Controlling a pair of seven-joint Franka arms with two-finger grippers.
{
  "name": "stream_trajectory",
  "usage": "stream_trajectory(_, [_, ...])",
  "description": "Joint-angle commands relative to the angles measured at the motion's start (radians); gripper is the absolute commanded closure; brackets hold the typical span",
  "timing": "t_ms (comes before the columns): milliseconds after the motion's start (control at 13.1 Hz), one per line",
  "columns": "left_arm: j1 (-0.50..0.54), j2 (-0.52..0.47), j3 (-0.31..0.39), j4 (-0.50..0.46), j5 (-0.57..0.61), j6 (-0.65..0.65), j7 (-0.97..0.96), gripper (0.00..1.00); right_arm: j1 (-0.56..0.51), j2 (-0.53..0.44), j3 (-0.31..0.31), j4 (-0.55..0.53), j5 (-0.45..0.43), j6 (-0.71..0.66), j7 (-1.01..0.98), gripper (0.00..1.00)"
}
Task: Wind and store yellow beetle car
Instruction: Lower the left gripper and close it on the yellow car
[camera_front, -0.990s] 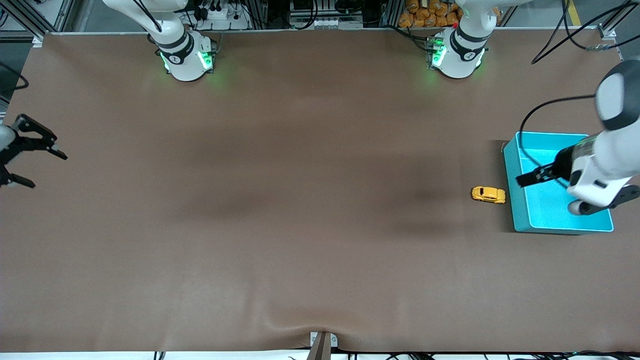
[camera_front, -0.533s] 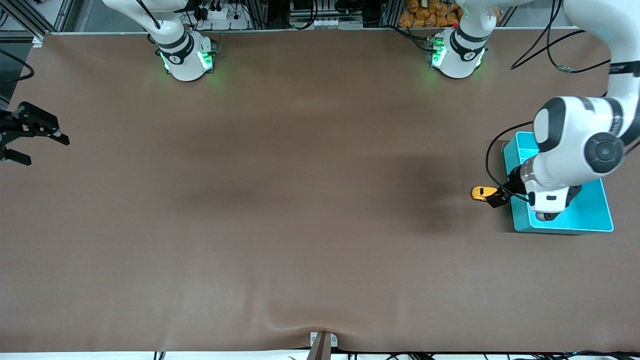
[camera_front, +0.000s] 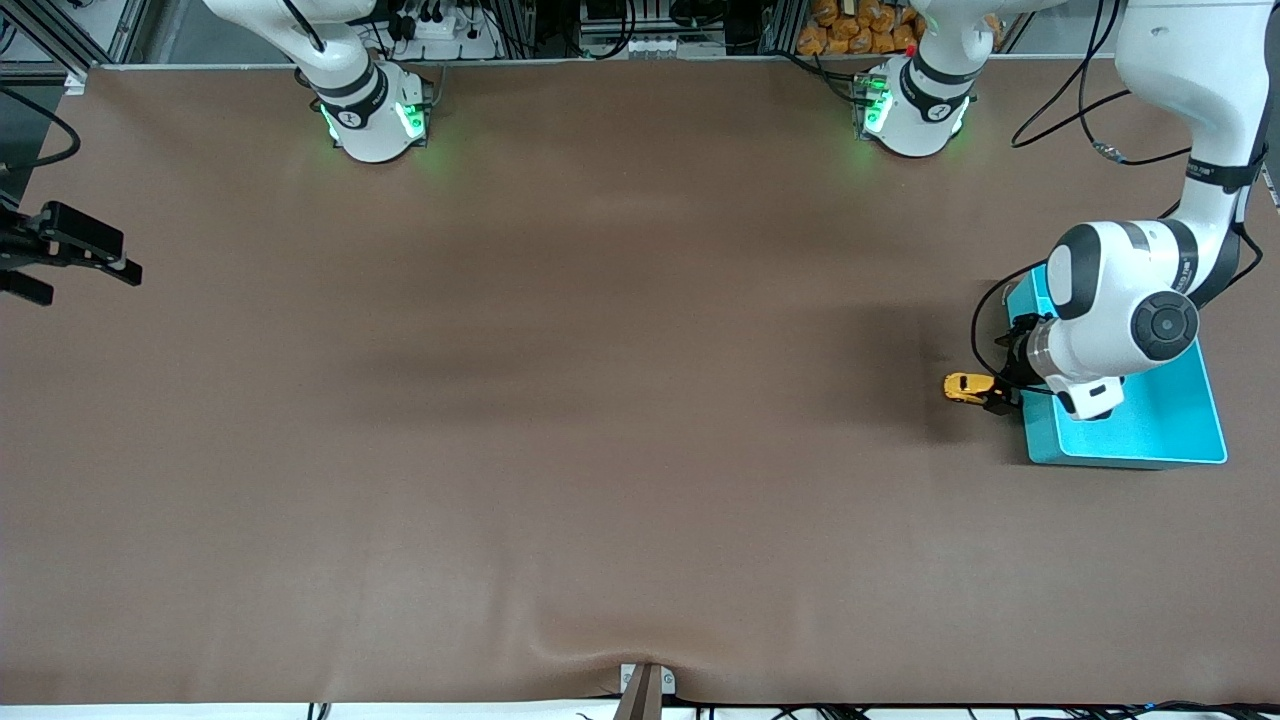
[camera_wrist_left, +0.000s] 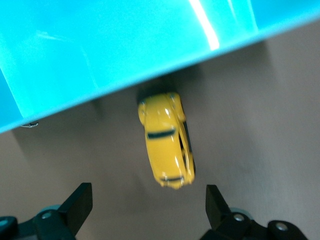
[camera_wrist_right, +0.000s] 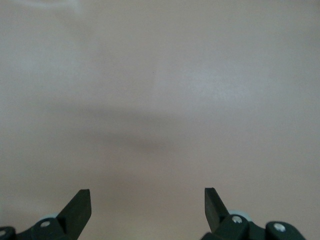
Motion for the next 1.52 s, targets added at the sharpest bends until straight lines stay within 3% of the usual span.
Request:
stream_trajectory(0, [-0.001, 0.025, 0.011, -0.023, 0.025, 0.084, -0.114, 0.0, 0.019, -0.096, -0.002, -0.113, -0.014, 0.023, 0.071, 0.0])
stream_trajectory(381, [-0.005, 0.064, 0.011, -0.035, 0.025, 0.13, -0.123, 0.0, 0.017, -0.225, 0.004, -0.346, -0.07, 0.148, 0.074, 0.0])
stream_trajectory(990, [-0.007, 0.108, 0.011, -0.035, 0.022, 0.214, -0.125, 0.0, -0.018, -0.221, 0.002, -0.346, -0.075, 0.138, 0.065, 0.0])
stream_trajectory(1066, [-0.007, 0.108, 0.011, -0.035, 0.024, 0.213, -0.125, 0.07, -0.015, -0.221, 0.002, -0.346, -0.075, 0.127, 0.067, 0.0])
stream_trajectory(1447, [-0.01, 0.09, 0.011, -0.034, 0.021, 0.213, -0.126, 0.75, -0.015, -0.219, 0.004, -0.343, -0.081, 0.125, 0.062, 0.0])
